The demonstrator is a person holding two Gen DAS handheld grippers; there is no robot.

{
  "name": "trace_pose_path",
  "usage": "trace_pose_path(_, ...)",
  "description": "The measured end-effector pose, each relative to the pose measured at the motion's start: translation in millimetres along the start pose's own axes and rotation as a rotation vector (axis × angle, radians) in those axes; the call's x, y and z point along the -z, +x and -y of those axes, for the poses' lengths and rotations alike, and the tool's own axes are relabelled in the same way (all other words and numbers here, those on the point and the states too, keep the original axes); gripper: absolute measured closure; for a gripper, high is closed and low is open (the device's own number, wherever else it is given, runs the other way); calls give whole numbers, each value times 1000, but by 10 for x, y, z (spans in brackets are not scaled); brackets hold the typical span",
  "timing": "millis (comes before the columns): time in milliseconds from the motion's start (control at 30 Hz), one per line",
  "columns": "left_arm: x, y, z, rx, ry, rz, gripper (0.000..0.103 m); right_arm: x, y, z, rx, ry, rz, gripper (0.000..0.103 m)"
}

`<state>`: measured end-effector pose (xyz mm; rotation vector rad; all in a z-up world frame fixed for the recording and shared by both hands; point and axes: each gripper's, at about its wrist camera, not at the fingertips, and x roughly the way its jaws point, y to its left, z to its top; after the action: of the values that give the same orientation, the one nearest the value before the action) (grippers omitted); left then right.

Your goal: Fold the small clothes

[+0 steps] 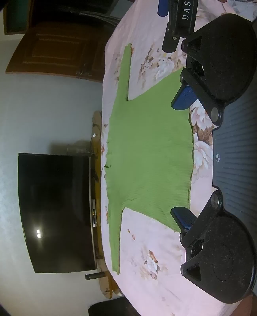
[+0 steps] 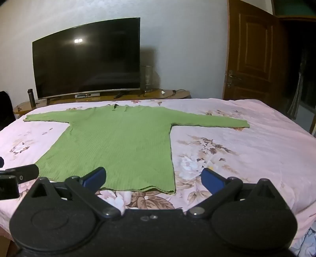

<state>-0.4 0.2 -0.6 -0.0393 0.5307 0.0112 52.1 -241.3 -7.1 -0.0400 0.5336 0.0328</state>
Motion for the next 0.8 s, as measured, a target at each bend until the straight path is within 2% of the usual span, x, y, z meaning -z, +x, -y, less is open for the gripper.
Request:
trace_pose_path(133,5,2,18,-1,9,-7,0,-13,-1,-14,-3,-4,2,1)
trace_pose_path(300,-2,35,52,0,11,-14,0,-13,71,150,-7,-4,5,1)
trace_pose_path(800,-2,9,1,9,10,-11,0,8,-5,25,15,-4,11,1)
